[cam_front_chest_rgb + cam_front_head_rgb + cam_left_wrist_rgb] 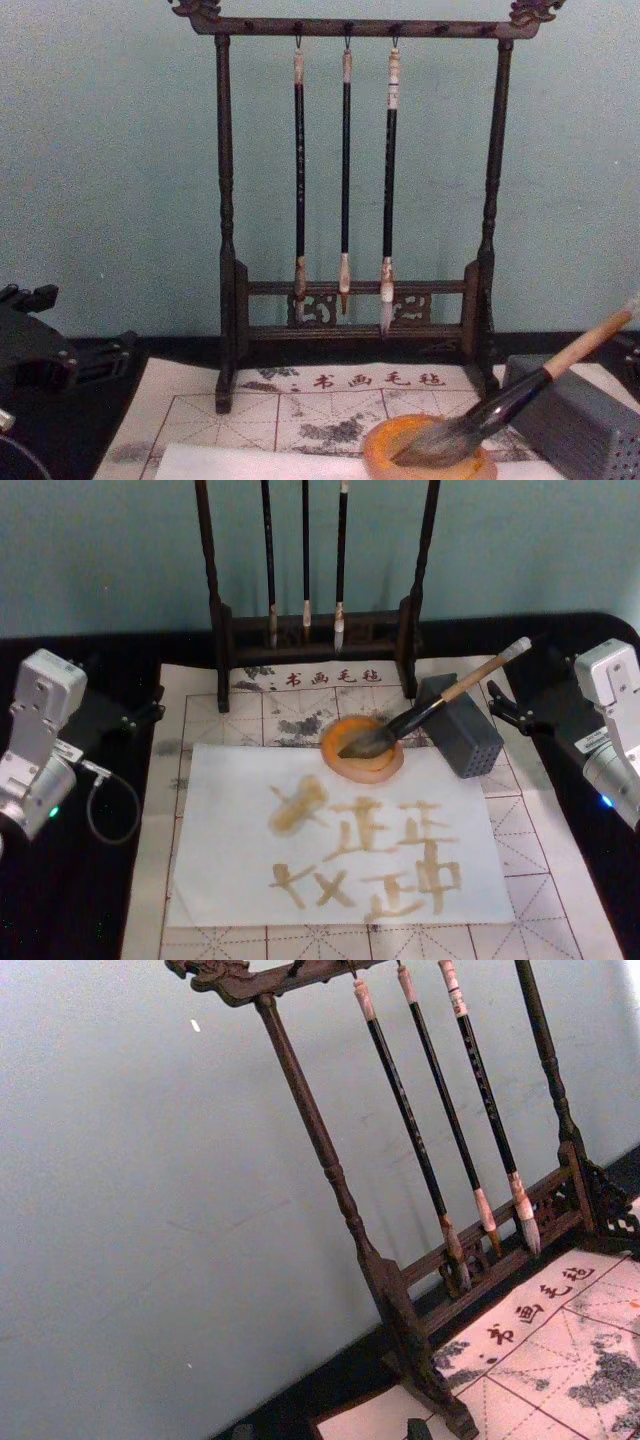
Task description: Pick up the brush from the inkstone, write on the paper, then place the brush back to its original position.
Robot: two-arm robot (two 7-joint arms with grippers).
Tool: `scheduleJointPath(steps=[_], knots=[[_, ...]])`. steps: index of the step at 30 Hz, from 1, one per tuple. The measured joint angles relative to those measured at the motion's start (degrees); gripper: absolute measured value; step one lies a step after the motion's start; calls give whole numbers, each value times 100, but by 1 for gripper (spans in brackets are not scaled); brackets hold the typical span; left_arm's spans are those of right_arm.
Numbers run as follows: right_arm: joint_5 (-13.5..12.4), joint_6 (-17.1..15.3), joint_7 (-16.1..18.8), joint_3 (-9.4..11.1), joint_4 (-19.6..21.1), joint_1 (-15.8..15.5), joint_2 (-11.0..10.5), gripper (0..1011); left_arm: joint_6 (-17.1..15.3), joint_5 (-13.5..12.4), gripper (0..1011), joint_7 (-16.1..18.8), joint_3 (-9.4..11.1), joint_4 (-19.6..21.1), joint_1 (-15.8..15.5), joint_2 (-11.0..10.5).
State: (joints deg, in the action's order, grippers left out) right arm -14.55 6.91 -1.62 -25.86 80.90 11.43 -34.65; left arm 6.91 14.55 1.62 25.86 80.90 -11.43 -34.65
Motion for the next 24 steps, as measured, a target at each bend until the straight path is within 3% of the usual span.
scheduleJointPath(steps=[9, 15, 18, 19, 24], knots=[[-5, 0, 56, 81, 46, -66, 15, 1002, 0, 0, 1001, 0, 0, 0, 0, 0], [-221, -22, 208, 255, 201, -222, 39, 1002, 0, 0, 1001, 0, 0, 0, 0, 0], [-592, -155, 410, 442, 362, -368, 69, 1002, 0, 0, 1001, 0, 0, 0, 0, 0], [-592, -155, 410, 442, 362, -368, 69, 1002, 0, 0, 1001, 0, 0, 0, 0, 0], [-1445, -578, 804, 807, 588, -572, 216, 1002, 0, 0, 1001, 0, 0, 0, 0, 0]])
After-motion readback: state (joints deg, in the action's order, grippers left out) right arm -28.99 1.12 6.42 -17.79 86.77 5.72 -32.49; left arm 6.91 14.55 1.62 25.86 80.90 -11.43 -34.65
